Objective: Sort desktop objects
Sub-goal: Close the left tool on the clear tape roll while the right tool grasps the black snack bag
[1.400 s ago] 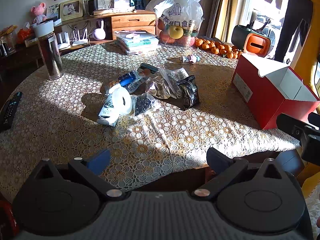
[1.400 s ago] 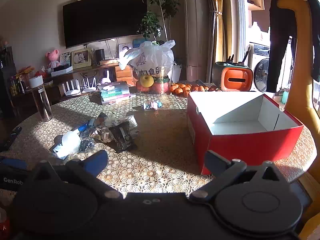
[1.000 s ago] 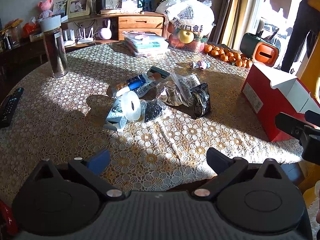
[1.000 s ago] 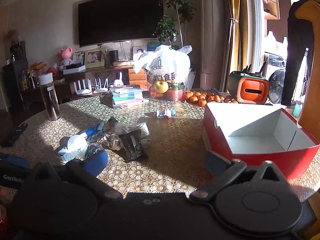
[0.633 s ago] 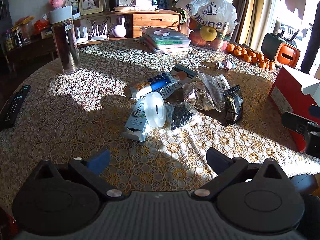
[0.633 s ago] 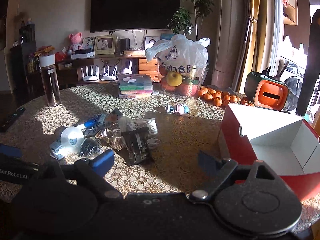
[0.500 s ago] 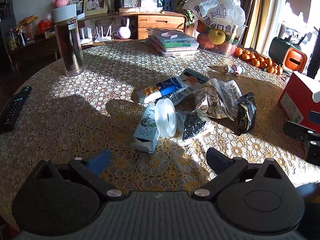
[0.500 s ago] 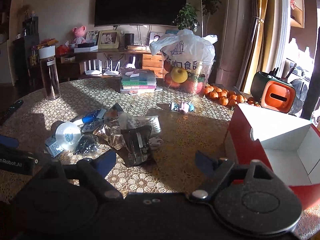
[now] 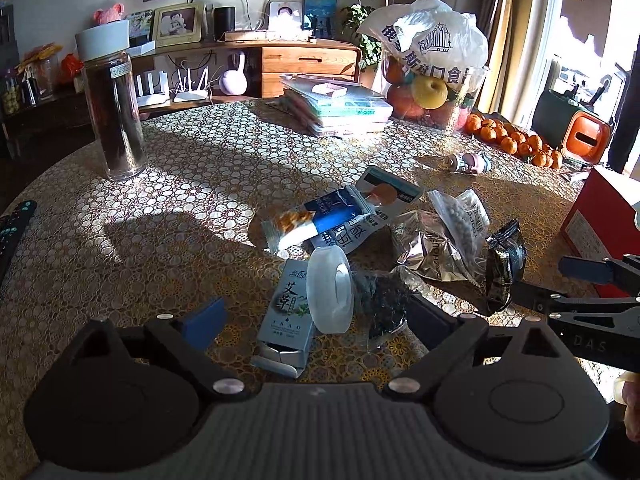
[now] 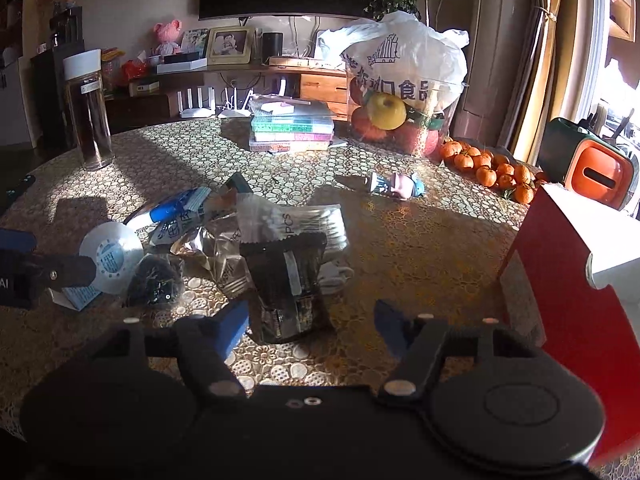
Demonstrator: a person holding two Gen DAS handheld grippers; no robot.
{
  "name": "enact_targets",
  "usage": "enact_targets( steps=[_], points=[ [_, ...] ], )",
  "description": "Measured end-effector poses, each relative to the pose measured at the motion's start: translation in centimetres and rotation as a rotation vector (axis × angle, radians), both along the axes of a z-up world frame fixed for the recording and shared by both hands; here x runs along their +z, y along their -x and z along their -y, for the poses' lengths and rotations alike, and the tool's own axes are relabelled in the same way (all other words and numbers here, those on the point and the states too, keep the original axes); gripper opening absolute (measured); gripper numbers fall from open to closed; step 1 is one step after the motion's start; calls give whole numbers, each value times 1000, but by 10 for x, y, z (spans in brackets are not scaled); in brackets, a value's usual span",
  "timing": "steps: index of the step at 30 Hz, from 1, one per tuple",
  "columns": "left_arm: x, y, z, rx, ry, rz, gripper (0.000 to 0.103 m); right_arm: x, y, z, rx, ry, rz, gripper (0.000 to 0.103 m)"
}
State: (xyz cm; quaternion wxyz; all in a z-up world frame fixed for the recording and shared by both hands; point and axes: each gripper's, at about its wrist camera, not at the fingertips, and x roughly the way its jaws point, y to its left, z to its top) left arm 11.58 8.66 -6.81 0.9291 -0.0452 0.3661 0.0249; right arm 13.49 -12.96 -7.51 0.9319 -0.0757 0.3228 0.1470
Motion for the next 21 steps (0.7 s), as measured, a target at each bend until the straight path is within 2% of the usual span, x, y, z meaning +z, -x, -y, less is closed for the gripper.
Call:
enact_targets(
  steps=[5, 10, 12, 16, 19, 21],
  points=[
    [-2, -9, 1, -6, -1, 8, 89, -6, -9, -5, 6, 5, -3, 64],
    [-6, -18, 1, -10, -2, 12, 76, -11, -15, -7, 11, 14, -10, 61],
    [-9, -22, 1, -17, 6, 3, 66, -14, -17, -8, 9, 16, -13, 60],
    [-14, -26, 2, -18, 7, -2, 57, -17, -20, -7, 7, 10, -26, 57],
    [-14, -27, 3, -21, -2, 7, 53, -18, -20, -10, 16, 12, -25, 51],
    [-14, -27, 4, -17, -12, 11, 45, -20, -20, -12, 26, 19, -24, 45]
  ],
)
